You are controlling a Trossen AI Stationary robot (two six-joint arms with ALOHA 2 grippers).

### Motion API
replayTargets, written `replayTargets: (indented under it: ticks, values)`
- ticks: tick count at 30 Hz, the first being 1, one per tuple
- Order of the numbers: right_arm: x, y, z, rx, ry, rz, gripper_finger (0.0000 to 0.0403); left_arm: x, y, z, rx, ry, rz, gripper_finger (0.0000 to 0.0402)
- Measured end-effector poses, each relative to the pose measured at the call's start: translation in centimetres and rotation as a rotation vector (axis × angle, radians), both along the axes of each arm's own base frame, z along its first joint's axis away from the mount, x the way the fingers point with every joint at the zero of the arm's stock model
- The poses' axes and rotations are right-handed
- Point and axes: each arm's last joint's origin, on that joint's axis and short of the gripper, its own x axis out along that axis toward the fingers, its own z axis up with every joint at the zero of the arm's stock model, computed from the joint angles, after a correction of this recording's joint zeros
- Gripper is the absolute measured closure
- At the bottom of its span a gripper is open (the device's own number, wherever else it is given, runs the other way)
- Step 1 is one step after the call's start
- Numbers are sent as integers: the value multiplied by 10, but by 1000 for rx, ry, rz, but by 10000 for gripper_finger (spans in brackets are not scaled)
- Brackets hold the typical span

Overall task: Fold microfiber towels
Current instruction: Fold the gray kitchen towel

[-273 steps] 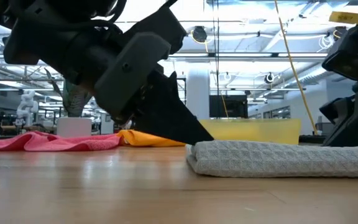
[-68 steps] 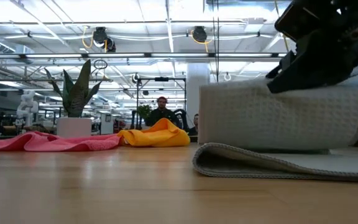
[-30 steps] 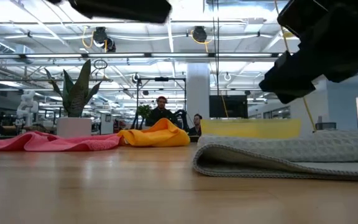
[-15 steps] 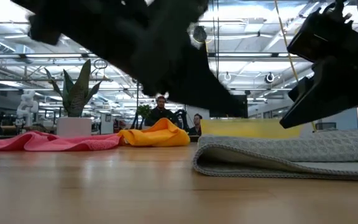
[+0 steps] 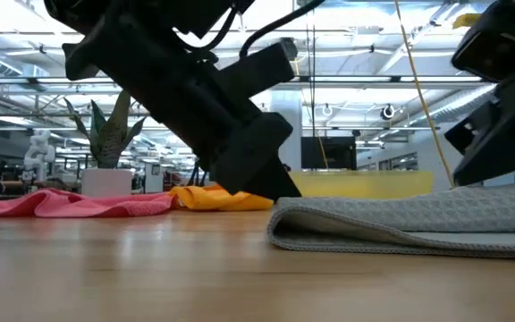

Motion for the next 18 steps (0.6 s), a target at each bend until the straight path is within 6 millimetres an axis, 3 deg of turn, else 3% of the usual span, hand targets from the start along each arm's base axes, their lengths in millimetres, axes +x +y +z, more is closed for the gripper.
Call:
replayTargets:
  ticks: [5,11,15,18]
  values:
    - [-4,6,0,0,-2,27,402,-6,-2,1,52,-12,94,291]
    - [-4,5,2,1,-46,-54,403,-18,-13,22,78,-78,176,291]
    - [-2,3,1,7,-50,-85,403,-18,-21,27,25,-68,72,291]
    - [-2,4,-4,-3,-38,-83,403,-14,-25,20,-37,-27,-34,291]
